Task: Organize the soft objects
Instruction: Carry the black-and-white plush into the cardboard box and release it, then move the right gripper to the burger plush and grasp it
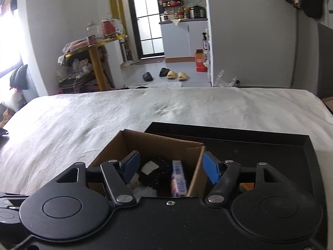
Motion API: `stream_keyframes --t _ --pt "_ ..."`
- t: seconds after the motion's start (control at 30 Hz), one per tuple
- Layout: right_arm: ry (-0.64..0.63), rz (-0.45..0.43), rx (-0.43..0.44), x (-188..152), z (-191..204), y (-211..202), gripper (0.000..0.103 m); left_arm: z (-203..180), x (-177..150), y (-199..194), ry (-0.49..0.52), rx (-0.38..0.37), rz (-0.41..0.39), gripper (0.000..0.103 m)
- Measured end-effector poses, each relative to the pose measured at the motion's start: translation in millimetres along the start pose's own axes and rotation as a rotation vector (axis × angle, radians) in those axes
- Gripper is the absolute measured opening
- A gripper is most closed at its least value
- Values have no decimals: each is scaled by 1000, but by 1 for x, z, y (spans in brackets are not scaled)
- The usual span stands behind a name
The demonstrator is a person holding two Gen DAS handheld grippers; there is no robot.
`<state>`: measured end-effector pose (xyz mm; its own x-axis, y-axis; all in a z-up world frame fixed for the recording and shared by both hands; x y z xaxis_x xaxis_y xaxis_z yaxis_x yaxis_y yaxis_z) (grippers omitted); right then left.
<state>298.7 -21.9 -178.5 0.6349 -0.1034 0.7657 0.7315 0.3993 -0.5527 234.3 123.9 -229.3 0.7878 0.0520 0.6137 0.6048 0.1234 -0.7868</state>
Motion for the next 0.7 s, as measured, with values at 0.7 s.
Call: stream_keyframes --t 0.7 --pt "99 -19 -63 13 -59 -18 75 -39 35 -23 96 160 -9 51"
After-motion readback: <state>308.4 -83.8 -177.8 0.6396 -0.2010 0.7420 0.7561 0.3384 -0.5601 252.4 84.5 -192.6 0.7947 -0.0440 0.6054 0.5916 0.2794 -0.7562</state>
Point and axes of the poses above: each gripper's, at about its wrist camera, not at the fingertips, and y roughly the way its jaws point, z to its left, x to its top, the point moved 10 cm from there along y, roughly the way its jaws point, and after that the axes turned 13 degrees about y, right-handed, at the moved point
